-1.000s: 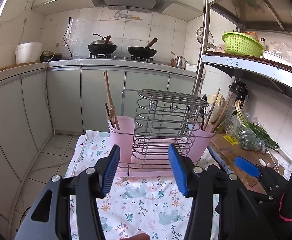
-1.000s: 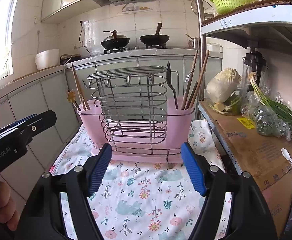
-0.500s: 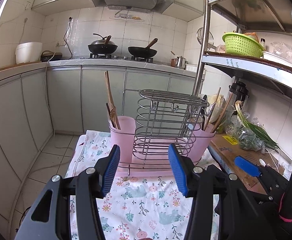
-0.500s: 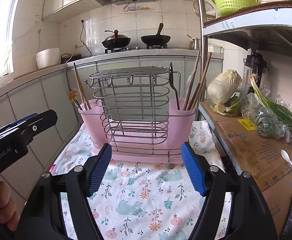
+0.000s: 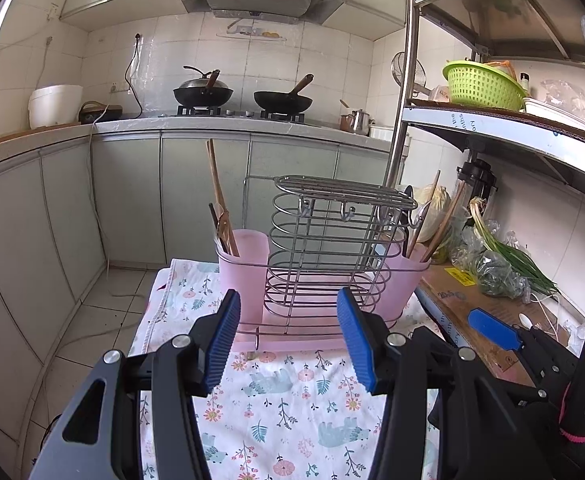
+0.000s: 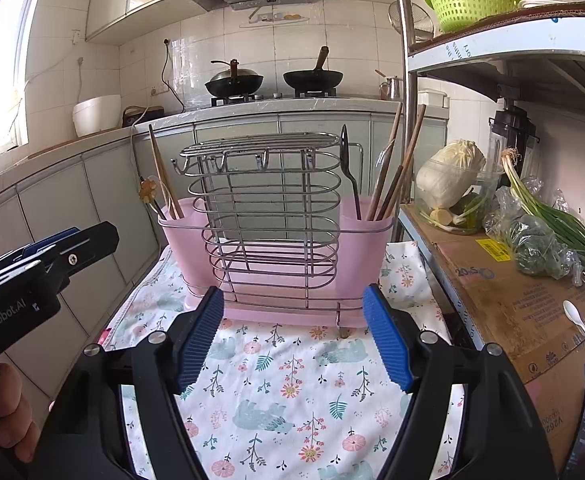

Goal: Organize utensils

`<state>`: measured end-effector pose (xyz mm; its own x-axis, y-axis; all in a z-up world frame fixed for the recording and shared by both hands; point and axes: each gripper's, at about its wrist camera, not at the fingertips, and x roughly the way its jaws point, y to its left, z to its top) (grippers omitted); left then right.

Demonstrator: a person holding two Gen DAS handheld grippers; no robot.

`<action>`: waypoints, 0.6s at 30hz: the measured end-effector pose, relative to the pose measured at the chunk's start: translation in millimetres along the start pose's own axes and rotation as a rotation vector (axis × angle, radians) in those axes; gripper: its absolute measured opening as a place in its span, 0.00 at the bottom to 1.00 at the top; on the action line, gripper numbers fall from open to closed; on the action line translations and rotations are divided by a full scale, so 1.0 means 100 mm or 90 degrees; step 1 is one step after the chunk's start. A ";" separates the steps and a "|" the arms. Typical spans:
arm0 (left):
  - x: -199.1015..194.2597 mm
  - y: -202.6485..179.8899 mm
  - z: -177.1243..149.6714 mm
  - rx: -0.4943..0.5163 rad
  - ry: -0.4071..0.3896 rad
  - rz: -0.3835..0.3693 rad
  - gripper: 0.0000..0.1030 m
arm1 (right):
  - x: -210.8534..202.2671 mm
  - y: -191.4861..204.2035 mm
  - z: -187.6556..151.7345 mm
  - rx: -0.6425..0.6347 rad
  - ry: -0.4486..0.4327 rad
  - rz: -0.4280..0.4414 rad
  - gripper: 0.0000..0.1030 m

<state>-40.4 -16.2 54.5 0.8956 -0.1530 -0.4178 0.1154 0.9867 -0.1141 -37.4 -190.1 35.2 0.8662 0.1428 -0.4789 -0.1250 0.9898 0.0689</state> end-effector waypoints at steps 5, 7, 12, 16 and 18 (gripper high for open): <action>0.01 0.00 -0.01 0.000 0.003 -0.001 0.48 | 0.01 -0.01 0.00 0.000 0.001 0.001 0.70; 0.02 0.01 -0.02 0.000 0.005 -0.001 0.48 | 0.01 -0.01 0.00 0.000 0.002 0.001 0.70; 0.04 0.00 -0.02 0.002 0.006 -0.002 0.48 | 0.02 -0.01 0.00 -0.003 0.004 -0.001 0.70; 0.07 0.00 -0.02 0.002 0.009 -0.001 0.48 | 0.04 -0.01 0.00 -0.006 0.003 -0.003 0.70; 0.08 0.01 -0.02 0.000 0.010 0.000 0.48 | 0.05 -0.02 0.00 -0.006 0.004 -0.003 0.70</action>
<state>-34.2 -16.8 49.3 0.8883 -0.1544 -0.4325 0.1162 0.9867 -0.1137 -32.8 -191.0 33.0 0.8641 0.1379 -0.4841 -0.1254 0.9904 0.0584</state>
